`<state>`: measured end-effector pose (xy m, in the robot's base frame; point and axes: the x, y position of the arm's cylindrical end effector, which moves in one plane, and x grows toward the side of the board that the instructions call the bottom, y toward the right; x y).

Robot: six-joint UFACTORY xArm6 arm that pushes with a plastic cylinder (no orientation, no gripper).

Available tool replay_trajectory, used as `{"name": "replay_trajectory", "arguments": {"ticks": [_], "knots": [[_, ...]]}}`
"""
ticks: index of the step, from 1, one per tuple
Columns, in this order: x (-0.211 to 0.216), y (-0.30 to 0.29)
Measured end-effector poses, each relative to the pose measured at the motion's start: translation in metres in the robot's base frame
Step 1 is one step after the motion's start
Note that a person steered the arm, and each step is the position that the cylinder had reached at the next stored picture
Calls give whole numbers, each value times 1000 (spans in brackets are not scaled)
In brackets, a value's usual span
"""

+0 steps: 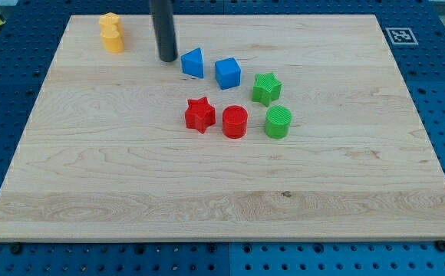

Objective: Move the yellow heart to the top of the blue triangle

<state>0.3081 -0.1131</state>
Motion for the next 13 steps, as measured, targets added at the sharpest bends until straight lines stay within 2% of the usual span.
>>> {"name": "replay_trajectory", "arguments": {"ticks": [3, 5, 7, 8, 10, 13], "knots": [[-25, -42], [13, -47], [-8, -131], [-53, -129], [-50, -117], [-50, -41]]}}
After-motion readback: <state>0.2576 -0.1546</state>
